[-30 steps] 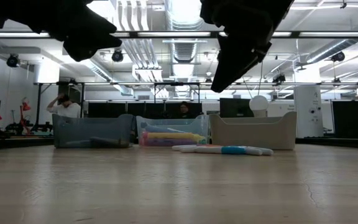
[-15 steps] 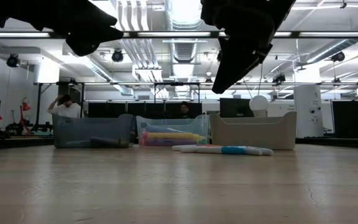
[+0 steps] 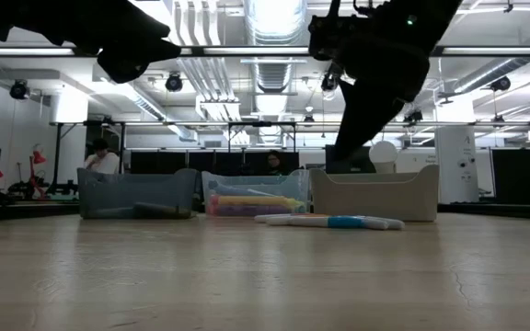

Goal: Pick & Place Markers
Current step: Put the light blue mini marker into the black bin

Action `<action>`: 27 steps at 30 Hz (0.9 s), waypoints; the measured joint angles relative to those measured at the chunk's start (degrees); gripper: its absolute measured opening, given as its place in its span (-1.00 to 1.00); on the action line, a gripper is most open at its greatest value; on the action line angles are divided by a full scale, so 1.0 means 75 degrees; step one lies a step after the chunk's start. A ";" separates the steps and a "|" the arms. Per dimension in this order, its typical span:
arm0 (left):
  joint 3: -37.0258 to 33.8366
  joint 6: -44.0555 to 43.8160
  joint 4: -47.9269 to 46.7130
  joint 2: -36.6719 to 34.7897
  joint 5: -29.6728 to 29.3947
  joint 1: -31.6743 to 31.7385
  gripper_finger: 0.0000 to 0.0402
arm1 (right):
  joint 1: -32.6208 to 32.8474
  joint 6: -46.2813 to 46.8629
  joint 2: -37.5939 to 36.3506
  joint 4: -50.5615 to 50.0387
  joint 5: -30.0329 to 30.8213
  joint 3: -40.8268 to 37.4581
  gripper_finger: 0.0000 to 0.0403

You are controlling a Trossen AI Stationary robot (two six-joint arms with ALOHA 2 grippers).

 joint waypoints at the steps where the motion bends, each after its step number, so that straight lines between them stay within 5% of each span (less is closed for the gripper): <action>1: 0.0000 0.0025 0.0000 0.0003 -0.0002 0.0000 -0.27 | 0.0000 0.0035 0.0000 0.0007 0.0000 -0.0034 -0.46; 6: 0.0000 -0.0129 -0.0017 0.0000 -0.0006 0.0000 -0.27 | -0.0120 0.0595 0.0000 0.0461 0.0020 -0.0358 -0.47; 15: 0.0000 -0.0130 -0.0020 0.0003 -0.0012 0.0000 -0.27 | -0.0777 -0.1350 0.0000 0.2173 -0.0332 -0.1056 -0.48; 27: 0.0000 -0.0122 -0.0023 0.0000 -0.0017 0.0000 -0.27 | -0.1292 -0.1368 0.0000 0.2792 -0.0516 -0.1687 -0.47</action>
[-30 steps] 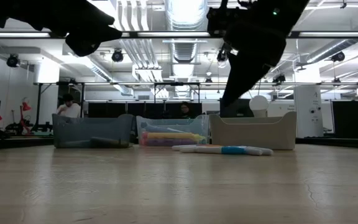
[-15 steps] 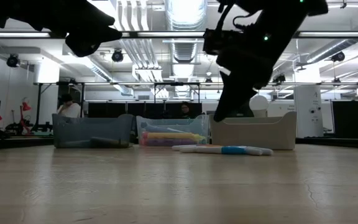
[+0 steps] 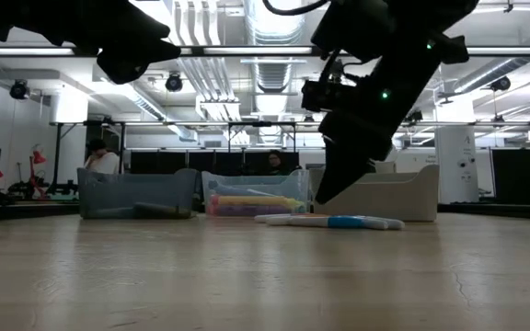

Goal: Pick & Place Markers
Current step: Put the light blue mini marker into the black bin

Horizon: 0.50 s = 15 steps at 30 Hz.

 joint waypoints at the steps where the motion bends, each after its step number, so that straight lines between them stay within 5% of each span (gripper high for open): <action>1: 0.0000 0.0003 0.0000 0.0000 0.0000 0.0000 -0.27 | -0.0008 0.0002 0.0000 0.0075 -0.0003 -0.0048 -0.47; 15: 0.0000 -0.0012 0.0003 0.0000 -0.0002 0.0001 -0.27 | -0.0069 0.0085 0.0493 0.1084 -0.0122 -0.0451 -0.50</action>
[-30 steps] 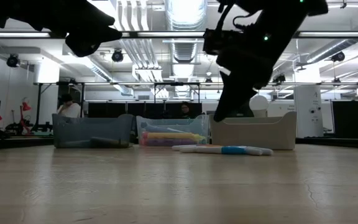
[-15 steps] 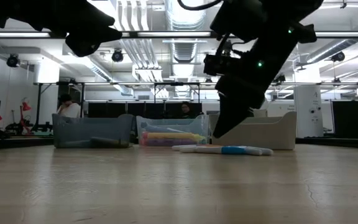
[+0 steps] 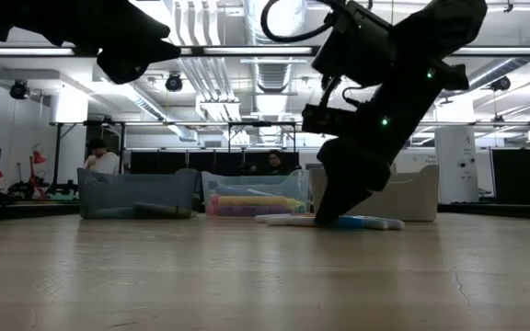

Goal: Pick & Place Markers
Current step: Put the light blue mini marker into the black bin

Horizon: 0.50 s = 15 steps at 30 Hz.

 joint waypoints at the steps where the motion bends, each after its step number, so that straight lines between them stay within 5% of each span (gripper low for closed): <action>1: 0.0000 0.0000 0.0000 0.0000 0.0001 0.0001 -0.27 | -0.0008 0.0007 0.0066 0.0027 0.0003 0.0004 -0.50; 15: 0.0000 -0.0011 0.0003 0.0000 -0.0001 0.0002 -0.27 | -0.0041 0.0264 0.0198 0.0054 -0.0989 0.0228 -0.81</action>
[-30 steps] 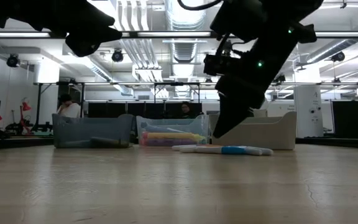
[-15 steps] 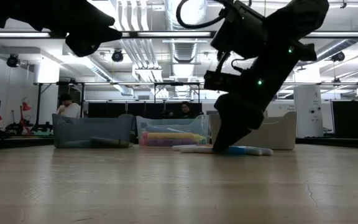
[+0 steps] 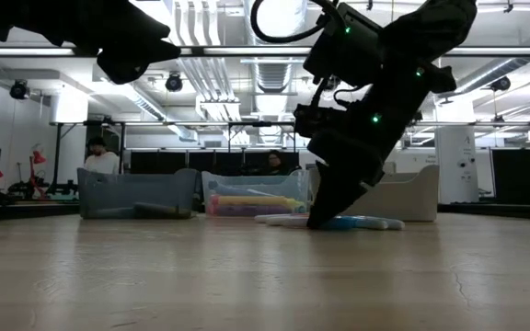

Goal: Pick & Place Markers
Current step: Put the light blue mini marker into the black bin

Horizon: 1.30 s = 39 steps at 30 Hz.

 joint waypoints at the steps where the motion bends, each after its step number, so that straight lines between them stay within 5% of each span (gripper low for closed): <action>1: 0.0000 -0.0002 0.0000 0.0000 0.0000 0.0000 -0.27 | 0.0000 0.0000 0.0003 0.0000 -0.0035 0.0029 -0.83; 39: -0.0073 -0.0126 -0.0010 0.0099 -0.0032 -0.0002 -0.27 | 0.0207 -0.0554 0.0032 0.0012 -0.0264 0.0932 -0.82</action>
